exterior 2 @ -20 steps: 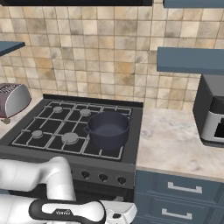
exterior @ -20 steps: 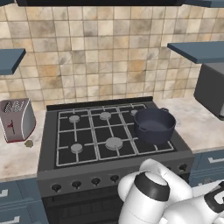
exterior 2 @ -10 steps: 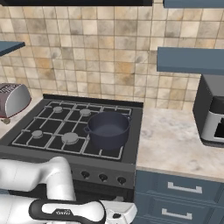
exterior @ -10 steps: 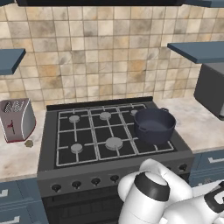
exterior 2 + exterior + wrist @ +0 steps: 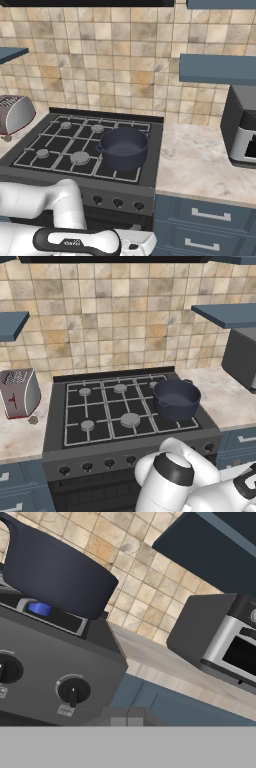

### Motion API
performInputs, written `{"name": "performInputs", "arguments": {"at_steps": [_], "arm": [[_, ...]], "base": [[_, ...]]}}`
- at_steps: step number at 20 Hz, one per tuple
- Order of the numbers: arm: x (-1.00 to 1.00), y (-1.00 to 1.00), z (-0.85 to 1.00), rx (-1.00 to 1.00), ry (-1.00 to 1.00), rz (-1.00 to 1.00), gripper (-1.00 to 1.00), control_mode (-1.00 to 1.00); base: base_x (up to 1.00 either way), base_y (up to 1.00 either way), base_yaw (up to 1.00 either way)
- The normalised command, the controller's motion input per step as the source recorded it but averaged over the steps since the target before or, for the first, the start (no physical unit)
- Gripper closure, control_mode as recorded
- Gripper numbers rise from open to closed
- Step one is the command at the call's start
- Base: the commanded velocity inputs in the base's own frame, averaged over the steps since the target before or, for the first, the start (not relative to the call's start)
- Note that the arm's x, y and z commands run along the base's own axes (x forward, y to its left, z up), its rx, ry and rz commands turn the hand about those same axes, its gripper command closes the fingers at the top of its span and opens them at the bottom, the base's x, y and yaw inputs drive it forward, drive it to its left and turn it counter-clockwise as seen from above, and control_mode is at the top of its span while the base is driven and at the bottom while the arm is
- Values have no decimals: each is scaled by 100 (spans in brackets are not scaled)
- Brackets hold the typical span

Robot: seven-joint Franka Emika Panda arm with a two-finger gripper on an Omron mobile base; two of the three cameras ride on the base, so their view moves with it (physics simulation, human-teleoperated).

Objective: Turn on the burner for the pot on the stove. Wait thirty seconds for the pot to heat up. Then add the garlic to the pot.

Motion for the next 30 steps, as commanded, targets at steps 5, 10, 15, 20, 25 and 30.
{"name": "performInputs", "arguments": {"at_steps": [5, 10, 15, 20, 25, 30], "arm": [[0, 0, 0, 0, 0, 0, 100, -100], [0, 0, 0, 0, 0, 0, 100, -100], [0, 0, 0, 0, 0, 0, 100, -100], [0, 0, 0, 0, 0, 0, 100, -100], [0, 0, 0, 0, 0, 0, 100, -100], [0, 0, 0, 0, 0, 0, 100, -100]], "base": [[0, 0, 0], [0, 0, 0], [0, 0, 0], [0, 0, 0], [0, 0, 0], [0, 0, 0]]}}
